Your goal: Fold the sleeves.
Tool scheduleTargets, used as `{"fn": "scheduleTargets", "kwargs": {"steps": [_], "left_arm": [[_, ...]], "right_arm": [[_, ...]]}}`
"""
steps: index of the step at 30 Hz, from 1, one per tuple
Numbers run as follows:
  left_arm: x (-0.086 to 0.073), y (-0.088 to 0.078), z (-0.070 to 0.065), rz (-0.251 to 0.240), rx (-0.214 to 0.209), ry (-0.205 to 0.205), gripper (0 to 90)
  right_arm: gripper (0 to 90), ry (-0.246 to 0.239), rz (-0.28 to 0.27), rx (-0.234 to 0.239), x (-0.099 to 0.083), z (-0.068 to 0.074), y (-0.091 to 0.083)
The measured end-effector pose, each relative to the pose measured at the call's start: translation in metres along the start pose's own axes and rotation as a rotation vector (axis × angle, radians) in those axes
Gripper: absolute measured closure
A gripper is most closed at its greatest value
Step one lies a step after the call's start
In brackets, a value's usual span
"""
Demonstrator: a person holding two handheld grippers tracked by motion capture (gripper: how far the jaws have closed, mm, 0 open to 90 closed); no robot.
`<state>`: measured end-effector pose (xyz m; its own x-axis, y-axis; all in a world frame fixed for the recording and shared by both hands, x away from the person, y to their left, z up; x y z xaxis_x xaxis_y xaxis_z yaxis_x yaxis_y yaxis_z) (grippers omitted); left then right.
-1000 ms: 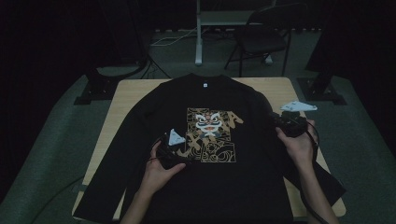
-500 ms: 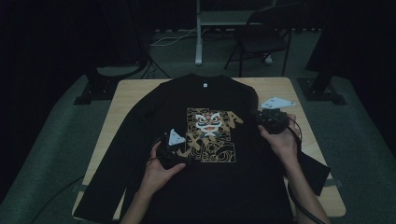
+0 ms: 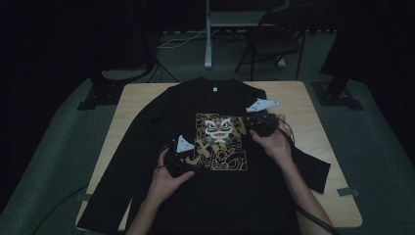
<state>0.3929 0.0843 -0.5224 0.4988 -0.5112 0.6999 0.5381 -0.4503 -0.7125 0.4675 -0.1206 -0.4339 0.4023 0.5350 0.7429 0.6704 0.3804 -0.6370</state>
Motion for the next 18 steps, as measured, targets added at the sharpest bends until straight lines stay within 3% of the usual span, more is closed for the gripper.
{"fn": "scheduleTargets", "kwargs": {"steps": [11,15,18], "left_arm": [[0.000,0.000,0.000,-0.003,0.000,-0.003,11.5],[0.000,0.000,0.000,0.000,-0.001,-0.002,11.5],[0.000,0.000,0.000,-0.001,-0.001,-0.002,11.5]], "right_arm": [[86.6,-0.003,0.112,0.026,0.011,0.001,0.044],[86.5,0.028,0.122,0.068,0.013,0.011,0.061],[86.4,0.012,0.148,0.073,0.012,0.021,0.074]]}}
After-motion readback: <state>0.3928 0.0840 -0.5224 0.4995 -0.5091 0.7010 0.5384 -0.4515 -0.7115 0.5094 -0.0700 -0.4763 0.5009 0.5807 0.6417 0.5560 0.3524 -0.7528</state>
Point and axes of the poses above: each handheld gripper's, and its own axes: y roughly forward along the jaws, x roughly out of its top, z roughly to its left, the point moved 9 cm from there along y, roughly forward along the jaws, and after that the axes turned 4 degrees about z, right-handed, at the moved point
